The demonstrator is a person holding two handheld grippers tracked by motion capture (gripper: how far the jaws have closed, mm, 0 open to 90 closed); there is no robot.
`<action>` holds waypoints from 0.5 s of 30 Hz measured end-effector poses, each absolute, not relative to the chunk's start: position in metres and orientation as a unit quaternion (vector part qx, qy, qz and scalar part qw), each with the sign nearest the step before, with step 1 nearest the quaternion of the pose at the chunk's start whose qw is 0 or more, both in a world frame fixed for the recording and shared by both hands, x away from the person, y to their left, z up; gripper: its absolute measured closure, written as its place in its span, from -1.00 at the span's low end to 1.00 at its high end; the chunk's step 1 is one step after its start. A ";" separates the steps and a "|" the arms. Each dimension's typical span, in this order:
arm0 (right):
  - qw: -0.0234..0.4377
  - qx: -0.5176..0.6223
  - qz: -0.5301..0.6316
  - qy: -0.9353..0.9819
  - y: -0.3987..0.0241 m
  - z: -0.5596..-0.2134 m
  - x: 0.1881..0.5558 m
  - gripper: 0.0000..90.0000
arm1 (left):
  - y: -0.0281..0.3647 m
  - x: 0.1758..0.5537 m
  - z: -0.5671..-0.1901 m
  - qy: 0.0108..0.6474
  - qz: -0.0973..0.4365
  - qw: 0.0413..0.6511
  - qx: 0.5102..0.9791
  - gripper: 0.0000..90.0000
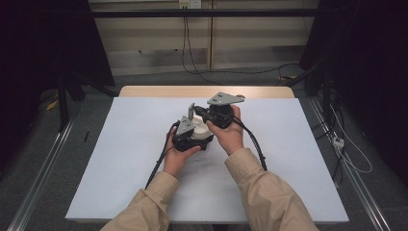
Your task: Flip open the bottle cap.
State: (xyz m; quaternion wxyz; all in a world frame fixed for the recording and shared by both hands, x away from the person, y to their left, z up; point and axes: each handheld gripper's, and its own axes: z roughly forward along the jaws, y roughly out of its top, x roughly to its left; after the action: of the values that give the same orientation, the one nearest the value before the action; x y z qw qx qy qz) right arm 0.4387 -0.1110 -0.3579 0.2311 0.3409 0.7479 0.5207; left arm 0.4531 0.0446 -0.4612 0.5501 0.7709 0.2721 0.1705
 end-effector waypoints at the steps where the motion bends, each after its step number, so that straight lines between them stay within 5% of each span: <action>1: 0.230 0.342 0.520 0.748 -0.111 -0.358 0.439 1.00 | 0.045 0.453 -0.461 0.272 0.170 0.550 0.771 -0.59; 15: 0.227 0.340 0.520 0.750 -0.106 -0.361 0.444 1.00 | 0.045 0.453 -0.461 0.272 0.168 0.549 0.772 -0.59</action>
State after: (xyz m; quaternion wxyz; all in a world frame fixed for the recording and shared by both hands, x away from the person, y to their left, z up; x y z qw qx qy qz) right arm 0.4445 -0.1060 -0.3609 0.2267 0.3397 0.7498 0.5205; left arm 0.4534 0.0454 -0.4610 0.5493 0.7720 0.2722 0.1678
